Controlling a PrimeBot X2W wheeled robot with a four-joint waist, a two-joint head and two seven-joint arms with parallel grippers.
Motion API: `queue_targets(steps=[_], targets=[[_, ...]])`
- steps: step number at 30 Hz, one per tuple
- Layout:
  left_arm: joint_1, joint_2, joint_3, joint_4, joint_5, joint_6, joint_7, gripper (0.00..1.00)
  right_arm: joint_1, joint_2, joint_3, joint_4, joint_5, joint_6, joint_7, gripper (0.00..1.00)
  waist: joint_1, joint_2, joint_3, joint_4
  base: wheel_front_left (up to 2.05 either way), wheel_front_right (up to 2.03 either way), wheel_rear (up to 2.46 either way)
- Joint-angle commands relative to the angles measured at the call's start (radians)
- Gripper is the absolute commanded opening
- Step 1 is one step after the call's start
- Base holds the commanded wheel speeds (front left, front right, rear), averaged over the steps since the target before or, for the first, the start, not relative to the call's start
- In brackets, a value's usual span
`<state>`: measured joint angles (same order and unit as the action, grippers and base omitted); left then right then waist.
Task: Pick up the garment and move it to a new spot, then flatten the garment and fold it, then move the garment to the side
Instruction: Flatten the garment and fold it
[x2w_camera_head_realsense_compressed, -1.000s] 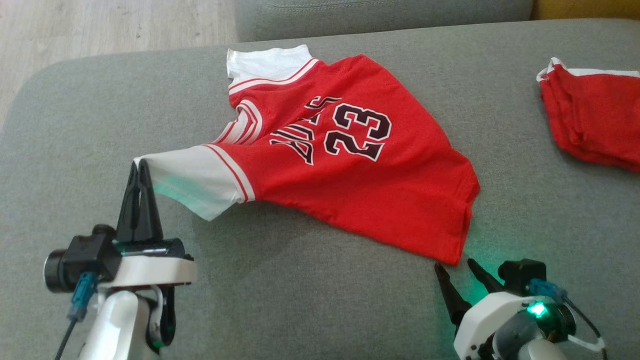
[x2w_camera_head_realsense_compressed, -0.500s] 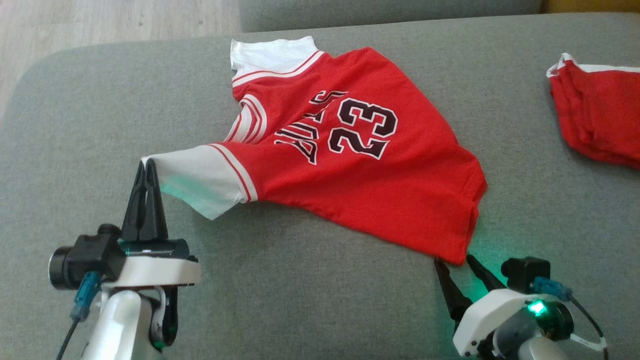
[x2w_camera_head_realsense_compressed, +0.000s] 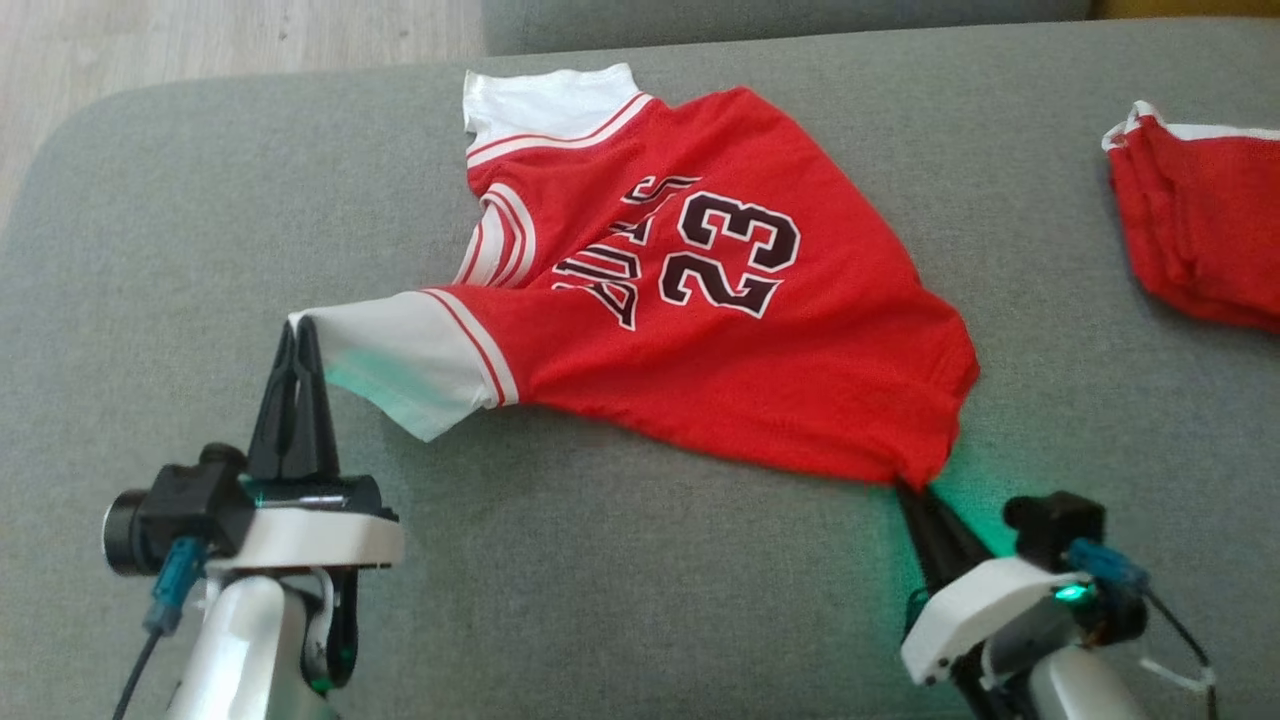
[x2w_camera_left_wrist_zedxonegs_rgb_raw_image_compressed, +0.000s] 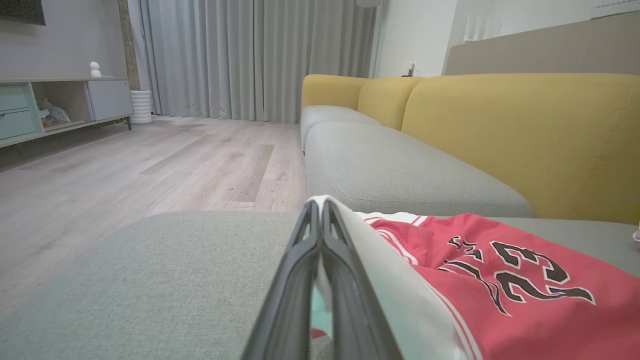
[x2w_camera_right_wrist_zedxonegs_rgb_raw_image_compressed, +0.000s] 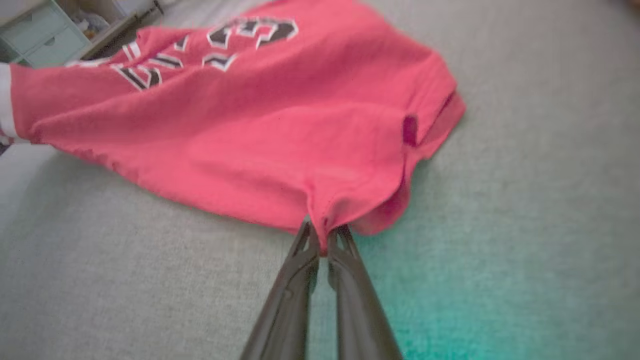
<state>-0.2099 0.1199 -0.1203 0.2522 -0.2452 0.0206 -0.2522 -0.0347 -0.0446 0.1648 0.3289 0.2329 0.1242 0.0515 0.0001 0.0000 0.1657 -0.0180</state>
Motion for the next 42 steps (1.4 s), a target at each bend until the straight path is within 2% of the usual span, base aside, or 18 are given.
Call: queue_targets(steps=[1, 6, 9, 12, 15, 18, 28, 32, 35, 38, 41, 42], targets=[[-0.042, 0.011, 0.054, -0.035, 0.008, -0.003, -0.009, 0.00, -0.040, -0.006, 0.004, -0.049, -0.013, 0.007, -0.040, 0.00, -0.0001, 0.0000, -0.009, -0.005, 0.00, 0.00, 0.00], [-0.056, -0.009, 0.086, -0.065, -0.033, -0.025, -0.010, 0.00, -0.070, -0.006, -0.024, -0.115, -0.040, 0.007, -0.113, 0.00, -0.0001, 0.0000, -0.033, -0.013, 0.00, 0.00, 0.00], [-0.087, -0.020, 0.099, -0.097, -0.055, -0.037, -0.010, 0.00, -0.114, -0.006, -0.043, -0.185, -0.094, 0.007, -0.163, 0.00, -0.0001, 0.0000, -0.051, -0.013, 0.00, 0.00, 0.00], [-0.128, -0.024, 0.071, -0.124, -0.058, -0.066, -0.009, 0.00, -0.168, -0.015, -0.054, -0.254, -0.154, 0.007, -0.182, 0.00, -0.0001, 0.0000, -0.073, -0.014, 0.00, 0.00, 0.00], [-0.164, -0.029, 0.076, -0.150, -0.085, -0.071, -0.004, 0.00, -0.209, -0.036, -0.049, -0.292, -0.169, 0.007, -0.177, 0.00, -0.0001, 0.0000, -0.087, -0.016, 0.00, 0.00, 0.00], [-0.244, -0.040, 0.121, -0.225, -0.159, -0.046, 0.031, 0.00, -0.293, -0.097, -0.029, -0.351, -0.172, 0.007, -0.144, 0.00, -0.0001, 0.0000, -0.115, -0.014, 0.00, 0.00, 0.00], [-0.405, -0.028, 0.164, -0.537, -0.237, 0.010, 0.183, 0.00, -0.442, -0.228, 0.007, -0.512, -0.124, 0.007, -0.053, 0.00, -0.0001, 0.0000, -0.134, -0.008, 0.00, 0.00, 0.00], [-0.462, -0.001, 0.177, -0.653, -0.262, 0.031, 0.274, 0.00, -0.462, -0.260, -0.004, -0.598, -0.115, 0.007, 0.001, 0.00, -0.0001, 0.0000, -0.105, -0.008, 0.00, 0.00, 0.00], [-0.501, 0.044, 0.189, -0.684, -0.265, 0.031, 0.340, 0.00, -0.466, -0.273, -0.017, -0.659, -0.117, 0.007, 0.048, 0.00, -0.0001, 0.0000, -0.064, -0.007, 0.00, 0.00, 0.00], [-0.543, 0.087, 0.196, -0.637, -0.278, 0.016, 0.389, 0.00, -0.486, -0.280, -0.019, -0.683, -0.109, 0.007, 0.087, 0.00, -0.0001, 0.0000, -0.006, -0.009, 0.00, 0.00, 0.00], [-0.608, 0.137, 0.188, -0.530, -0.263, -0.019, 0.397, 0.00, -0.552, -0.281, -0.019, -0.639, -0.075, 0.007, 0.108, 0.00, -0.0001, 0.0000, 0.065, -0.012, 0.00, 0.00, 0.00], [-0.636, 0.170, 0.177, -0.486, -0.232, -0.040, 0.390, 0.00, -0.590, -0.301, -0.004, -0.610, -0.080, 0.007, 0.108, 0.00, -0.0001, 0.0000, 0.092, -0.014, 0.00, 0.00, 0.00]])
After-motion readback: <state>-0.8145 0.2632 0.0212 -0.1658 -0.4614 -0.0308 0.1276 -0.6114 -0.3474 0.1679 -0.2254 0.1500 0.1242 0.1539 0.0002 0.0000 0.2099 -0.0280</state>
